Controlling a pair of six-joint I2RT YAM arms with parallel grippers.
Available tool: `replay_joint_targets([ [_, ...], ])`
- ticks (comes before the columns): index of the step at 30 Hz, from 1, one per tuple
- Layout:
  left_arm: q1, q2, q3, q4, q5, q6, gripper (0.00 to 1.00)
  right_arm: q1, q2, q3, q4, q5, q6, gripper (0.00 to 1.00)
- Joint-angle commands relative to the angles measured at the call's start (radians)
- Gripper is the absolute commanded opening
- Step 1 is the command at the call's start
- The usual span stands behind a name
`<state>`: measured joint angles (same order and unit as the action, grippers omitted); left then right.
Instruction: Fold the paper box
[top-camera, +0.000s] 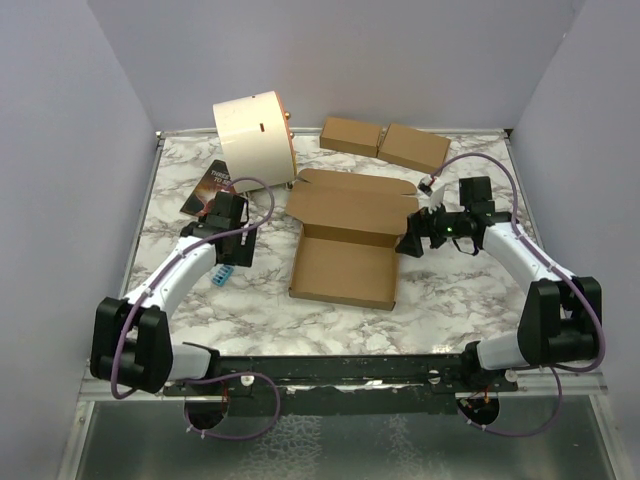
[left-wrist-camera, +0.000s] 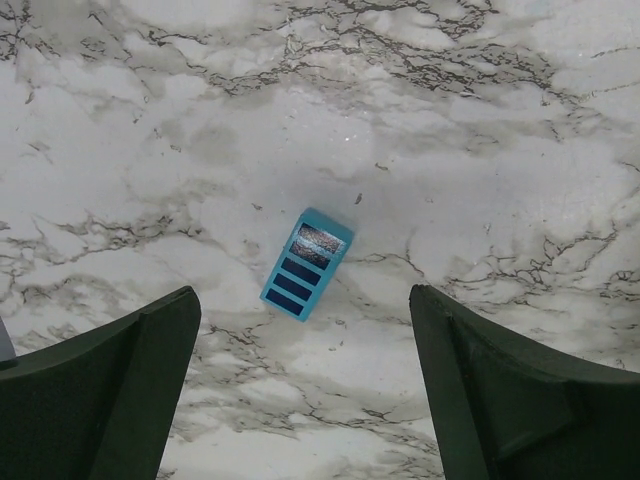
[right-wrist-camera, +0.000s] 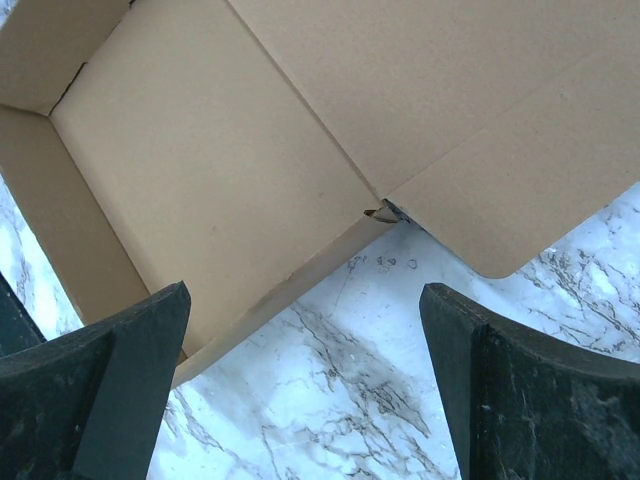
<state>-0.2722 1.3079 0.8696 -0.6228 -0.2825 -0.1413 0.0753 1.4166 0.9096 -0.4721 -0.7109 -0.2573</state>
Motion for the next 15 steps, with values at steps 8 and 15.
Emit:
replay_joint_targets([
  [8,0.079,0.182,0.040,0.022,0.140,0.201,0.78,-0.011,-0.030,0.018,-0.022,-0.039,-0.025,1.00],
  [15,0.128,0.233,0.047,0.013,0.201,0.219,0.65,-0.012,-0.021,0.017,-0.023,-0.054,-0.023,1.00],
])
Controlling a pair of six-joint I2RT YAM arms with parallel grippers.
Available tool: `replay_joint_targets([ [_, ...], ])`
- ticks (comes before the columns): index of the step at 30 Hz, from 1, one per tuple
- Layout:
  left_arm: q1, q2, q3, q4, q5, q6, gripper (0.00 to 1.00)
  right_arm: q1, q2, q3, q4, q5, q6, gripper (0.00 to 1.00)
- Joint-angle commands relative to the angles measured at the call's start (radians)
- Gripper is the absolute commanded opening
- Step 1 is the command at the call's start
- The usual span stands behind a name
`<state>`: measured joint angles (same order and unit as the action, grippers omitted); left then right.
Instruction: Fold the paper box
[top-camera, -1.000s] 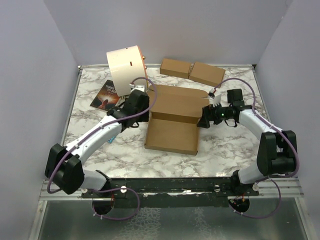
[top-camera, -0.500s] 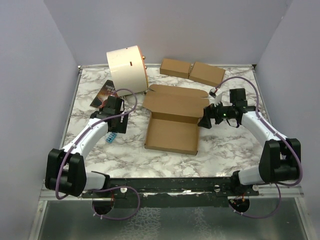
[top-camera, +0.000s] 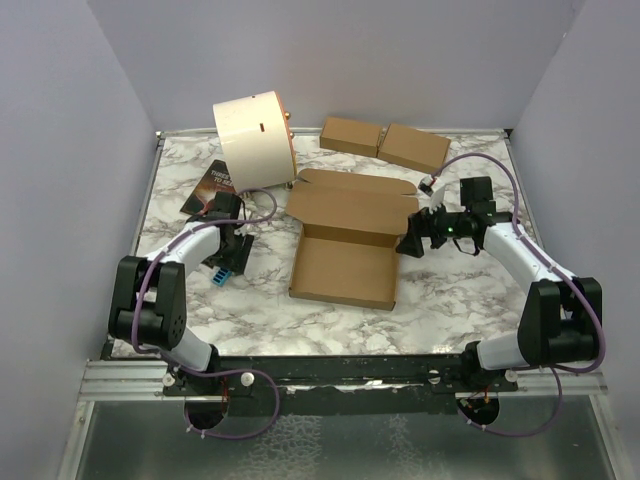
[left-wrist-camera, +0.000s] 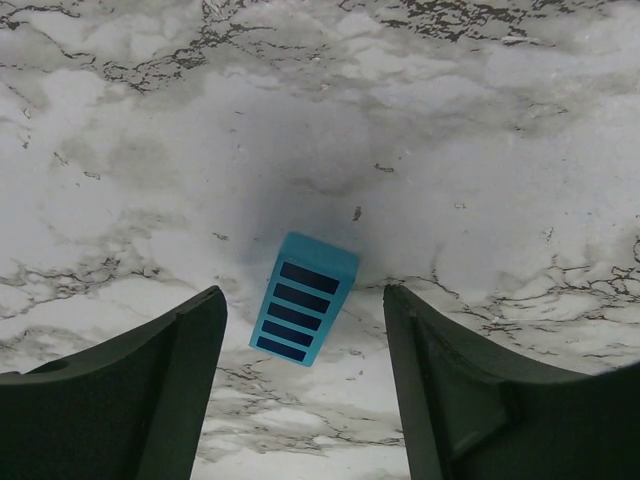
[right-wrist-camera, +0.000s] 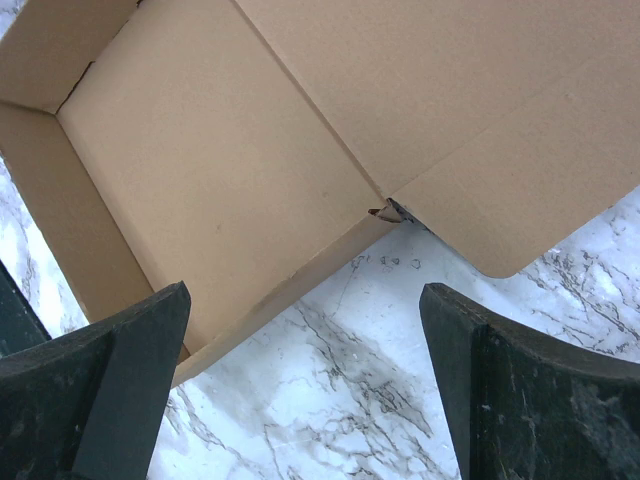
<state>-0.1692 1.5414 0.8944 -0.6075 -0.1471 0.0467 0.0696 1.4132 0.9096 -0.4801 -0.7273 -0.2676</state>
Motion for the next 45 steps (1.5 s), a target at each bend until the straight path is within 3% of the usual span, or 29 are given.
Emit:
replay_joint_targets([
  [1,0.030,0.001,0.022,-0.002,0.076,0.030,0.64,-0.007,-0.017,0.017,-0.015,-0.039,-0.013,1.00],
  [16,0.049,0.140,0.093,-0.048,0.140,0.026,0.24,-0.015,-0.026,0.016,-0.011,-0.040,-0.009,1.00],
  [19,0.062,0.131,0.104,-0.040,0.177,0.002,0.21,-0.020,-0.029,0.015,-0.010,-0.039,-0.007,1.00],
  [25,0.062,-0.015,0.065,0.042,0.281,-0.110,0.11,-0.025,-0.029,0.015,-0.008,-0.042,-0.009,1.00],
  [32,0.038,-0.286,-0.079,0.250,0.517,-0.281,0.09,-0.037,-0.039,0.011,-0.004,-0.038,-0.012,1.00],
  [37,-0.092,-0.412,-0.171,0.515,0.600,-0.494,0.09,-0.048,-0.044,0.011,0.000,-0.043,-0.006,1.00],
  [41,-0.294,-0.347,-0.150,0.624,0.485,-0.573,0.09,-0.070,-0.048,0.011,-0.003,-0.074,0.001,1.00],
  [45,-0.440,-0.214,-0.071,0.619,0.285,-0.569,0.09,-0.103,-0.052,0.010,-0.006,-0.099,0.005,1.00],
])
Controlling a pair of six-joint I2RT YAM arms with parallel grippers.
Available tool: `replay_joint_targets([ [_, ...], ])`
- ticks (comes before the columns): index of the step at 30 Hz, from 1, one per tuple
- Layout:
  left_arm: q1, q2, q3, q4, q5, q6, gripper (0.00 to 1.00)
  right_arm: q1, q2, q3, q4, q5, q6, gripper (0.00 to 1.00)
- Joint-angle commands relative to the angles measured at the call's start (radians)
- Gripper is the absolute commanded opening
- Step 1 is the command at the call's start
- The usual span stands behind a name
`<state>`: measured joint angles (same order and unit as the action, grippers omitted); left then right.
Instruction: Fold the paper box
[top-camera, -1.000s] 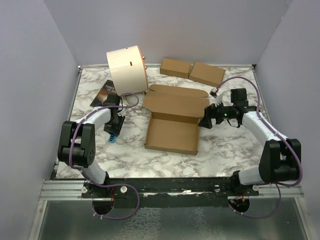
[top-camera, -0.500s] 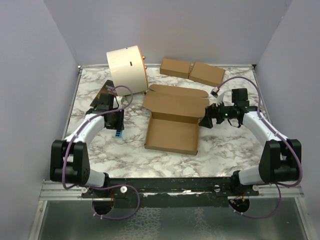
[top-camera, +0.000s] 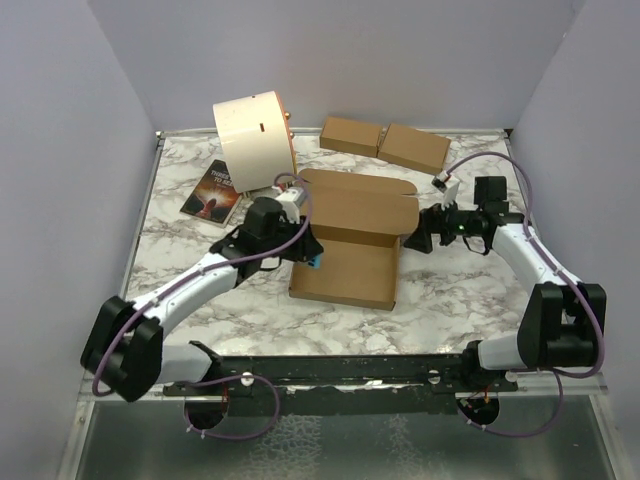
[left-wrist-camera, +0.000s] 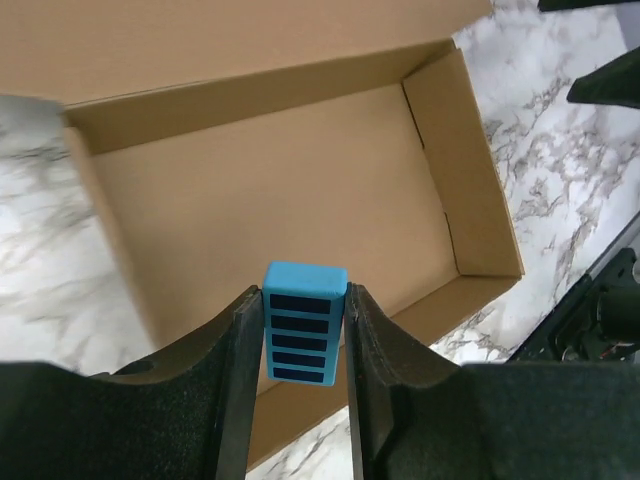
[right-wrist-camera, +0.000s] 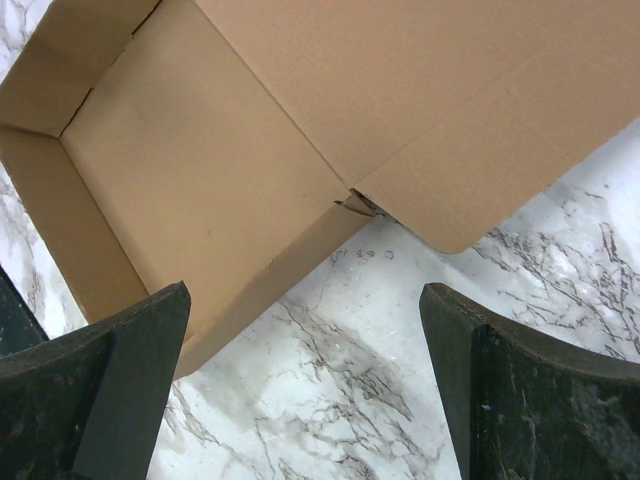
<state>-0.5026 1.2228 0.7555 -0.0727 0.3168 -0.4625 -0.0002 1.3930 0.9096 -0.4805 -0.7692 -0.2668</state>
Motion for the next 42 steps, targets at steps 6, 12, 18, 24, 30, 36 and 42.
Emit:
replay_joint_targets([
  [6,-0.260,0.348,0.237,0.019,-0.331,-0.019,0.10,-0.052,-0.032,0.008,-0.004,-0.062,0.004,1.00],
  [12,-0.352,0.585,0.458,-0.172,-0.465,0.045,0.12,-0.058,-0.029,0.008,-0.003,-0.065,0.003,1.00],
  [18,-0.393,0.720,0.592,-0.282,-0.501,0.076,0.21,-0.063,-0.032,0.008,-0.004,-0.067,0.003,1.00],
  [24,-0.399,0.735,0.625,-0.294,-0.501,0.077,0.36,-0.064,-0.032,0.008,-0.005,-0.070,0.003,1.00],
  [30,-0.399,0.677,0.610,-0.274,-0.492,0.072,0.50,-0.068,-0.031,0.009,-0.006,-0.077,0.003,1.00],
  [36,-0.399,0.529,0.533,-0.199,-0.464,0.082,0.54,-0.076,-0.040,0.008,-0.003,-0.092,0.008,1.00],
  [42,-0.340,0.247,0.310,-0.010,-0.454,0.091,0.60,-0.097,-0.051,0.040,0.031,-0.168,0.064,1.00],
])
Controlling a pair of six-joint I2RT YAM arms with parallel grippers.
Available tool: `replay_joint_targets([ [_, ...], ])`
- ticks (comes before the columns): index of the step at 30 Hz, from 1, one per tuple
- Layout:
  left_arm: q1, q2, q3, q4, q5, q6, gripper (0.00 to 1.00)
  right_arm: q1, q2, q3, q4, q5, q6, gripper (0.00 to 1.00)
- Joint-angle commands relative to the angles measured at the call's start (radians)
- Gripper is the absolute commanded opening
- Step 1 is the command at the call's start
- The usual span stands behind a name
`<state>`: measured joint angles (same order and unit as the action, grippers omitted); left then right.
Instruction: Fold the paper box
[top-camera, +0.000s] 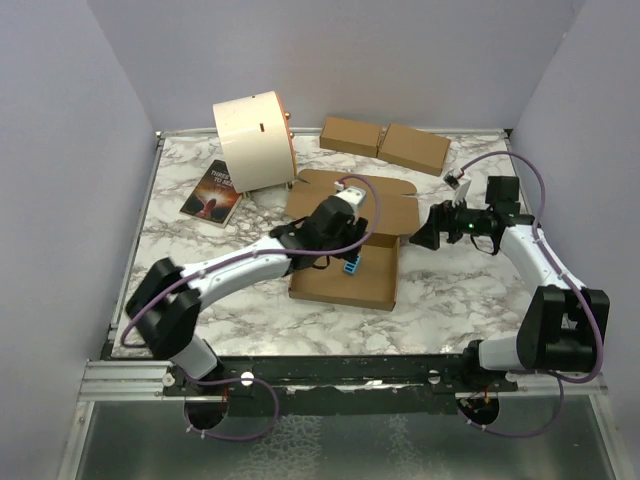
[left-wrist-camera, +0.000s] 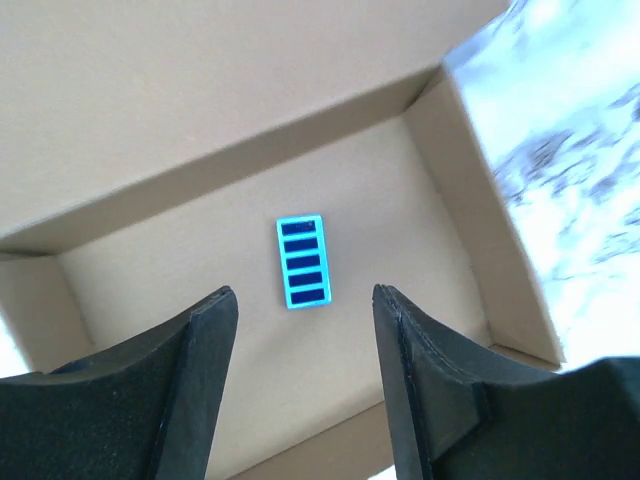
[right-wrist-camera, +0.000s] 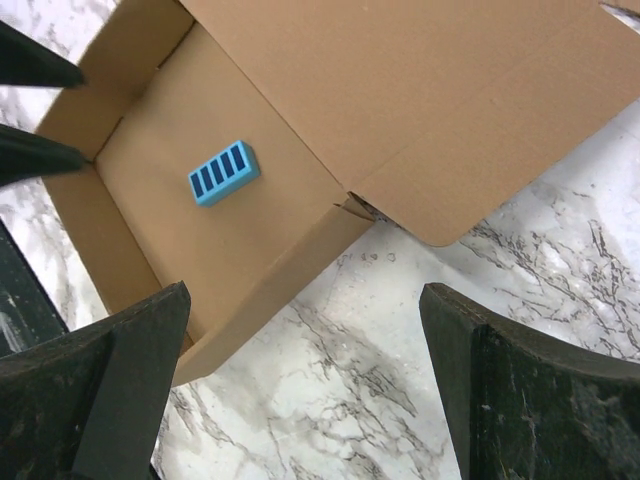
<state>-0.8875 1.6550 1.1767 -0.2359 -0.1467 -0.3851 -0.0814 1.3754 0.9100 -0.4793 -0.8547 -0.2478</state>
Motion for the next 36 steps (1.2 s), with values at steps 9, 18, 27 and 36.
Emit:
replay_joint_targets([
  [9,0.287,-0.534,-0.524,0.503,0.051,-0.024,0.74,-0.018,-0.158,-0.028,0.546,-0.014,0.329,1.00],
  [18,0.557,-0.444,-0.578,0.596,0.387,-0.195,0.94,-0.090,0.083,-0.020,0.662,-0.286,0.605,0.91],
  [27,0.654,-0.138,-0.399,0.592,0.573,-0.263,0.82,-0.127,0.139,-0.055,0.620,-0.293,0.548,0.88],
  [36,0.680,0.035,-0.293,0.613,0.589,-0.354,0.65,-0.142,0.145,-0.072,0.619,-0.306,0.542,0.88],
])
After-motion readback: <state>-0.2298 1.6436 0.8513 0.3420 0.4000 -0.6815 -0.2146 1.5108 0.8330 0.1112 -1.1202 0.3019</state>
